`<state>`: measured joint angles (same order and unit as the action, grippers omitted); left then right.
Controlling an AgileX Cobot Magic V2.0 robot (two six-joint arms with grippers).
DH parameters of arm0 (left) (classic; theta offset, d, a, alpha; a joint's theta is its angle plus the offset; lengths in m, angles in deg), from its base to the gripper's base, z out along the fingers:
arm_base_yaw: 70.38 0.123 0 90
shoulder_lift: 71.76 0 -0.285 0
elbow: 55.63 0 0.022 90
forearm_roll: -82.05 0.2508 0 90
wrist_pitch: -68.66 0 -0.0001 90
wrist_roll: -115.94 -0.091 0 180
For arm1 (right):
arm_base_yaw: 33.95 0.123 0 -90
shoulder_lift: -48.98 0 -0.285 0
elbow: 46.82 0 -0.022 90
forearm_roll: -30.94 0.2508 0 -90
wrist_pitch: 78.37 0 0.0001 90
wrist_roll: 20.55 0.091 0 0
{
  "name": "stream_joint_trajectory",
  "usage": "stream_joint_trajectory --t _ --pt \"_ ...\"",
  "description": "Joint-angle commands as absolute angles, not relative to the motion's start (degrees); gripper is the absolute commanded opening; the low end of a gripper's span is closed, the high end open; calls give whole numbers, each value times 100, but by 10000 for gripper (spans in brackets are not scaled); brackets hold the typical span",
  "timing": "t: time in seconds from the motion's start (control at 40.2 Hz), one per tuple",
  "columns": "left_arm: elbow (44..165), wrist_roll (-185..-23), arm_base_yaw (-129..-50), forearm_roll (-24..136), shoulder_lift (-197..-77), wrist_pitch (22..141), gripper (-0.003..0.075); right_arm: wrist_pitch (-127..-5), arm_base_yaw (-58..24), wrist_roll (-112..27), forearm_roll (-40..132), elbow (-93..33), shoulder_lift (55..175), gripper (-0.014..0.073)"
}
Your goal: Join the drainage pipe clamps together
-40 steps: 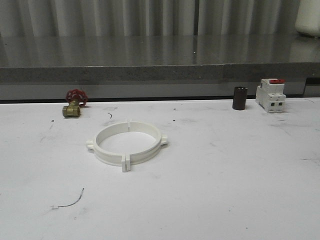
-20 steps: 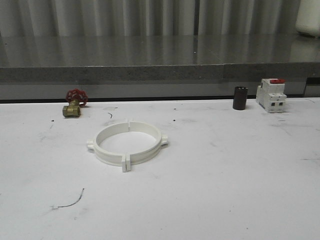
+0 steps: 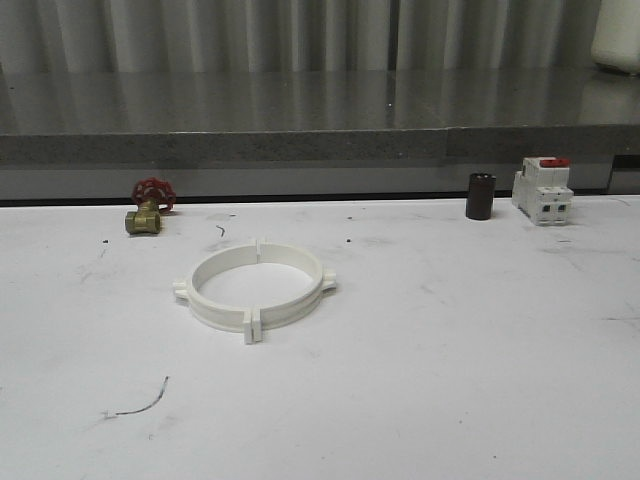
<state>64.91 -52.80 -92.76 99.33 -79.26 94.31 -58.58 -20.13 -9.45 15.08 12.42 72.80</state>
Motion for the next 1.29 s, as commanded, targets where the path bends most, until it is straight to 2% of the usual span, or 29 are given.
stream_joint_trajectory --t 0.0,0.398,0.572,0.622,0.92,1.144,1.268 --pt "6656 -5271 -9255 9946 -8047 9021 -20 -6351 -2044 -973 1383 1091 7315 -122" --pt "6594 -5337 -9255 9908 -8047 8828 -20 -6351 -2044 -973 1383 1091 7315 -122" --pt "6381 -7482 -9093 8111 -7947 8545 -20 -6351 -2044 -973 1383 1091 7315 -122" --pt "6289 -7662 -8878 7855 -7850 8465 -20 -6351 -2044 -973 1383 1091 7315 -122" --pt "5418 -7335 -7401 7784 -7800 7952 -20 -6351 -2044 -973 1383 1091 7315 -122" --pt "4672 -6888 -7241 8005 -7800 7181 -20 -6351 -2044 -973 1383 1091 7315 -122" --pt "4678 -6888 -7241 8005 -7800 7223 -20 -6351 -2044 -973 1383 1091 7315 -122"
